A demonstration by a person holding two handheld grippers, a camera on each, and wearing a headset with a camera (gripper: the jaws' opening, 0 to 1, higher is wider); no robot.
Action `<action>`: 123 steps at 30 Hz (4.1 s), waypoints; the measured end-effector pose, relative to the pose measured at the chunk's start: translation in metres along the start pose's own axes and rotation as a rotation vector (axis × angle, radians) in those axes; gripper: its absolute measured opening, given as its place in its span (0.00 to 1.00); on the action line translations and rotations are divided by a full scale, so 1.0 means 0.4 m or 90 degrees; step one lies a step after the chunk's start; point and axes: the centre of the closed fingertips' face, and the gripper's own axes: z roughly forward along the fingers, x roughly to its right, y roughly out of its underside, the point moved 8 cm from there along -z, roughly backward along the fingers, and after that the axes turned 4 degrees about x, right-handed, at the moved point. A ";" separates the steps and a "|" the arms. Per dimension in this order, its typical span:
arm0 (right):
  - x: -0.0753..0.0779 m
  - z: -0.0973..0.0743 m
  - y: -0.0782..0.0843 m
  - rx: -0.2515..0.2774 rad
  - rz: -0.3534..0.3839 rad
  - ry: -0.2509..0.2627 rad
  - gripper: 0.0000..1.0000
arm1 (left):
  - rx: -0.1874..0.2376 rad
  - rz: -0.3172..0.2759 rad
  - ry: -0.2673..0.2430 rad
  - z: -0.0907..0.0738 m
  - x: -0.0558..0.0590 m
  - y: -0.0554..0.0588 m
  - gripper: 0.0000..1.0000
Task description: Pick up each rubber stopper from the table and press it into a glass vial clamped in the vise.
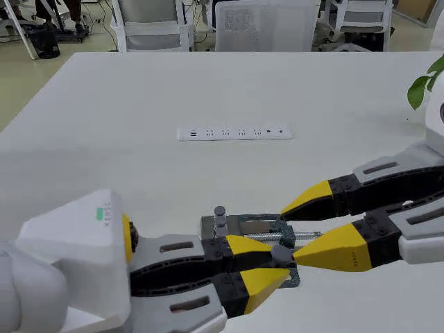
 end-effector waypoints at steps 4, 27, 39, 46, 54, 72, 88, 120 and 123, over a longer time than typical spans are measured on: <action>-0.001 0.007 -0.004 -0.117 -0.045 -0.012 0.22 | -0.018 0.023 -0.002 0.007 0.005 0.011 0.04; 0.013 0.083 0.041 -0.305 -0.080 -0.013 0.10 | -0.085 0.074 -0.024 0.023 0.008 0.051 0.04; 0.015 0.088 0.047 -0.322 -0.089 -0.022 0.09 | -0.084 0.071 -0.024 0.019 0.003 0.053 0.04; 0.013 0.092 0.047 -0.334 -0.095 -0.026 0.08 | -0.086 0.067 -0.020 0.020 0.005 0.054 0.04; 0.010 0.097 0.048 -0.345 -0.108 -0.031 0.08 | -0.090 0.073 -0.017 0.019 0.007 0.056 0.04; 0.014 0.097 0.047 -0.342 -0.108 -0.029 0.07 | -0.075 0.053 -0.033 0.016 0.004 0.061 0.04; 0.029 0.105 0.052 -0.345 -0.099 -0.039 0.06 | -0.067 0.049 -0.040 0.013 -0.002 0.073 0.05; 0.186 0.192 0.055 -0.461 -0.234 -0.053 0.06 | -0.140 -0.068 -0.229 -0.107 -0.099 0.200 0.99; 0.214 0.208 0.058 -0.476 -0.276 -0.067 0.06 | -0.140 -0.071 -0.233 -0.116 -0.103 0.203 0.99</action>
